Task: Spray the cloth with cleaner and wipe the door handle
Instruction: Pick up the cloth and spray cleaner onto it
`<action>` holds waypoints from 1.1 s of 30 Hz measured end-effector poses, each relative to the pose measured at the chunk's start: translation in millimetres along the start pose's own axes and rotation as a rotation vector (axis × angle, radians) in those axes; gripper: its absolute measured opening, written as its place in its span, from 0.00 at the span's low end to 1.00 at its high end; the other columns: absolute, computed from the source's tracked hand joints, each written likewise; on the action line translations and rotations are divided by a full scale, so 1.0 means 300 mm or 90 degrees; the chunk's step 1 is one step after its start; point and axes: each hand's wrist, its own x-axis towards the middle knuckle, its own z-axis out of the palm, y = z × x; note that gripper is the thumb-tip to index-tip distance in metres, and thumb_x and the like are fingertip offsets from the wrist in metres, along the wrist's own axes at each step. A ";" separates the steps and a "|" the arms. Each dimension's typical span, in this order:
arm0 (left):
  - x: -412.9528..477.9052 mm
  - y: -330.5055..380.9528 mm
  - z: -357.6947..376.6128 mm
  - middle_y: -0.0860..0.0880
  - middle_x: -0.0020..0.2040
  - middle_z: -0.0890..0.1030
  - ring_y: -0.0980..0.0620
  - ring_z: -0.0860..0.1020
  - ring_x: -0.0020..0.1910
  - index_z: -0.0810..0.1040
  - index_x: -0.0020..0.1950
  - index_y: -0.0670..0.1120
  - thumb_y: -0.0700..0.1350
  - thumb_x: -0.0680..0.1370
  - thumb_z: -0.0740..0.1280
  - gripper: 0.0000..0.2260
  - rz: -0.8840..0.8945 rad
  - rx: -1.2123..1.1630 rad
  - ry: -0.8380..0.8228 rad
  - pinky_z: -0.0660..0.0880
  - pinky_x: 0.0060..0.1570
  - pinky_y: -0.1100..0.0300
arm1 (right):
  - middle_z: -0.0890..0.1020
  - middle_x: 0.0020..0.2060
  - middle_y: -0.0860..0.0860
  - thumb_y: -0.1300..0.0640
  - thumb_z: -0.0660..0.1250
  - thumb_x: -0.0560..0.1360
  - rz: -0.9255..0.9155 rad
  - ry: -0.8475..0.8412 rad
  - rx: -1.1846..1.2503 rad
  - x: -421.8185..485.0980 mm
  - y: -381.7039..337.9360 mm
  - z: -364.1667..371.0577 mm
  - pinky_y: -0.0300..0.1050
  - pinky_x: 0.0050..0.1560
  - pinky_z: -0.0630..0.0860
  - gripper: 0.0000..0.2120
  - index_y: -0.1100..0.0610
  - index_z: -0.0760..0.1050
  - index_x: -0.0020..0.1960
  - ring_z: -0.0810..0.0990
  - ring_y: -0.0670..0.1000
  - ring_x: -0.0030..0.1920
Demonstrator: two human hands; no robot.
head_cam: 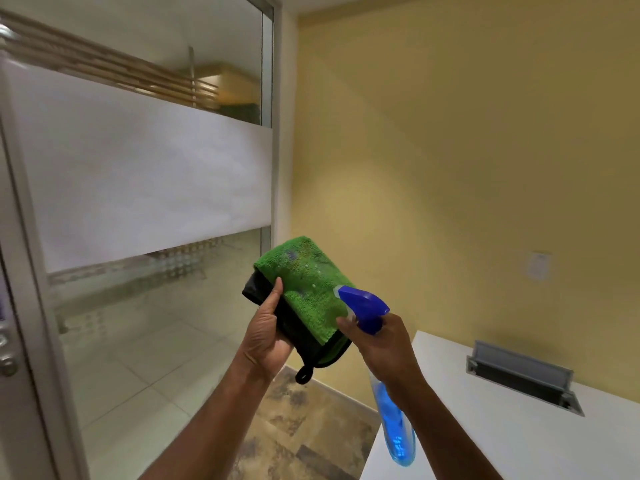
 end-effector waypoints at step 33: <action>-0.049 0.094 -0.012 0.40 0.63 0.85 0.40 0.85 0.58 0.80 0.69 0.44 0.57 0.82 0.65 0.21 0.055 -0.090 0.010 0.80 0.59 0.39 | 0.70 0.22 0.44 0.53 0.77 0.73 0.027 0.024 -0.005 -0.063 -0.024 0.059 0.45 0.37 0.68 0.13 0.60 0.77 0.38 0.66 0.45 0.26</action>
